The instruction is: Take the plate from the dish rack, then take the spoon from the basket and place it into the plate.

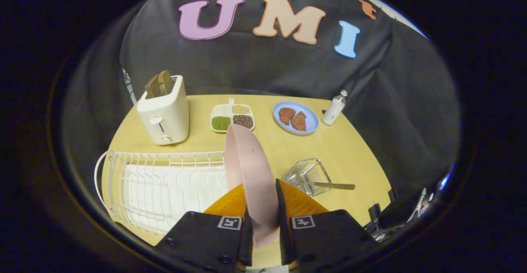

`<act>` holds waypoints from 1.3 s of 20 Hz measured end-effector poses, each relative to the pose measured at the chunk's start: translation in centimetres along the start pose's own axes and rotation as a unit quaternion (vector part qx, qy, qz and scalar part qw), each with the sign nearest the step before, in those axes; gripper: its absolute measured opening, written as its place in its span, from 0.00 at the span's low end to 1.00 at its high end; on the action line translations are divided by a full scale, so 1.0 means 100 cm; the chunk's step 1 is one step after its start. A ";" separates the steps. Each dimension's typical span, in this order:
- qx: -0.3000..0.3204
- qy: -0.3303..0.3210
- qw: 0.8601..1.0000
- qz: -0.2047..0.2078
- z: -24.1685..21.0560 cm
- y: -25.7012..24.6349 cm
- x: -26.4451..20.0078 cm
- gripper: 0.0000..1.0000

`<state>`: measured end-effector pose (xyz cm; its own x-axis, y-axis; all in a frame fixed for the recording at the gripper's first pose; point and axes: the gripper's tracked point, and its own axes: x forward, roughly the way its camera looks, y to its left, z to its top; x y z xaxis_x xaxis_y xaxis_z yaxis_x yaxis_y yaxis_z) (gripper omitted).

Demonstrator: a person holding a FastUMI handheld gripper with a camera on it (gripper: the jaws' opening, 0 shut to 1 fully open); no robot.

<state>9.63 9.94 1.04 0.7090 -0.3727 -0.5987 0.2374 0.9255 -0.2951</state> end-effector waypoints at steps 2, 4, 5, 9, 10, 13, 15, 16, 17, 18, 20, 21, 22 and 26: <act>0.033 -0.029 0.998 0.034 0.016 0.007 -0.012 0.27; 0.061 -0.046 0.996 0.037 0.023 -0.005 -0.029 0.27; 0.069 -0.049 0.996 0.028 0.021 -0.017 -0.035 0.27; 0.128 -0.070 0.989 -0.013 0.009 -0.071 -0.063 0.27; 0.146 -0.076 0.986 -0.023 0.005 -0.086 -0.069 0.27; 0.203 -0.088 0.974 -0.050 -0.020 -0.129 -0.085 0.27; 0.241 -0.087 0.964 -0.067 -0.044 -0.149 -0.090 0.27; 0.260 -0.086 0.959 -0.077 -0.057 -0.161 -0.092 0.27; 0.280 -0.082 0.953 -0.086 -0.070 -0.173 -0.094 0.27; 0.299 -0.076 0.947 -0.094 -0.085 -0.182 -0.093 0.27; 0.336 -0.064 0.934 -0.108 -0.115 -0.201 -0.090 0.27; 0.352 -0.057 0.927 -0.112 -0.129 -0.207 -0.085 0.27; 0.371 -0.049 0.920 -0.118 -0.143 -0.213 -0.079 0.27; 0.430 -0.011 0.897 -0.103 -0.188 -0.213 -0.039 0.27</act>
<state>-10.67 -9.61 -4.34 0.6021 -0.5498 -0.5790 0.7826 0.5500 0.2915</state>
